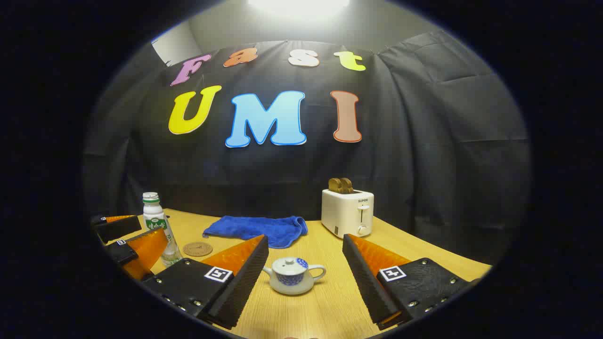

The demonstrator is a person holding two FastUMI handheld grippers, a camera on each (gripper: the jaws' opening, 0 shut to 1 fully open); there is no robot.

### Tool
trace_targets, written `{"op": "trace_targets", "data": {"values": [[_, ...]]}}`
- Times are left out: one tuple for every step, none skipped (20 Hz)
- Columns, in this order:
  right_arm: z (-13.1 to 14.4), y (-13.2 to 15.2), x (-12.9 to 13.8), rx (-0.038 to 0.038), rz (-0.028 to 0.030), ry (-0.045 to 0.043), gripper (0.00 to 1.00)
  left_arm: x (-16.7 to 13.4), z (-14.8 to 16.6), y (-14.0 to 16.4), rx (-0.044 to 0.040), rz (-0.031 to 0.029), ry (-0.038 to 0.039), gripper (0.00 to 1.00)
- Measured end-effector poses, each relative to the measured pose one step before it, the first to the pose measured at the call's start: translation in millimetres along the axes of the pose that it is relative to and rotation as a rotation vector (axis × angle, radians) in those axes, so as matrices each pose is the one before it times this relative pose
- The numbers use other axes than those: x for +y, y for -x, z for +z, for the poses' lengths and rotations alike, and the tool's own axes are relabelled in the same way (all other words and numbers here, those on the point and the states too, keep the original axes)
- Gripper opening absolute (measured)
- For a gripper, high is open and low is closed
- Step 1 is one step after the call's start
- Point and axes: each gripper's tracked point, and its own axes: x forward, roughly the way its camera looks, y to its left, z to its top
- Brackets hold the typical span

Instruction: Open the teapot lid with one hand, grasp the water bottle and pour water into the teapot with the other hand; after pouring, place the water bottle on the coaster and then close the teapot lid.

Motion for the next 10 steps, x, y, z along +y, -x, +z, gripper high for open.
{"op": "trace_targets", "data": {"values": [[1.48,-3.43,1.27,0.0022,0.00576,0.00229,0.98,-0.8,2.38,-0.33,0.00063,-0.00114,0.01009,1.0],[-1.4,-1.73,1.26,0.00392,0.00594,0.00218,0.98,2.13,2.69,-0.72,-0.00023,0.00587,0.00498,1.0],[-2.0,-2.5,2.02,0.00914,0.0085,0.00359,0.98,2.17,0.58,-0.18,-0.0039,0.00766,-0.00403,1.0],[-5.31,-2.12,2.34,0.01314,0.01118,0.00066,0.98,1.77,-0.15,-1.1,0.00063,0.00593,-0.0054,1.0],[-4.27,-2.56,1.51,0.01379,0.00699,0.00083,0.98,0.16,-2.95,-1.58,0.00658,0.00137,-0.00177,1.0],[-4.39,-2.19,1.43,0.01222,0.0069,-0.00084,0.98,-1.15,-0.65,-1.62,0.00481,-0.00428,0.00257,1.0],[-3.2,-2.2,0.85,0.01166,0.00551,-0.00146,0.98,-1.0,-4.24,-0.22,0.00558,-0.00253,0.00505,1.0],[-4.24,-3.88,0.45,0.01317,0.00348,-0.00096,0.98,-0.33,-1.45,-0.69,0.00416,-0.00206,0.00406,1.0],[-2.78,-2.76,-0.26,0.0095,0.00386,-0.00305,0.97,-0.61,-0.94,-0.36,0.00102,-0.00132,0.00239,1.0],[-3.77,-1.99,0.07,0.00778,0.00294,-0.00265,0.97,-0.56,-1.48,-0.41,0.00225,-0.00153,0.00015,0.97]]}}
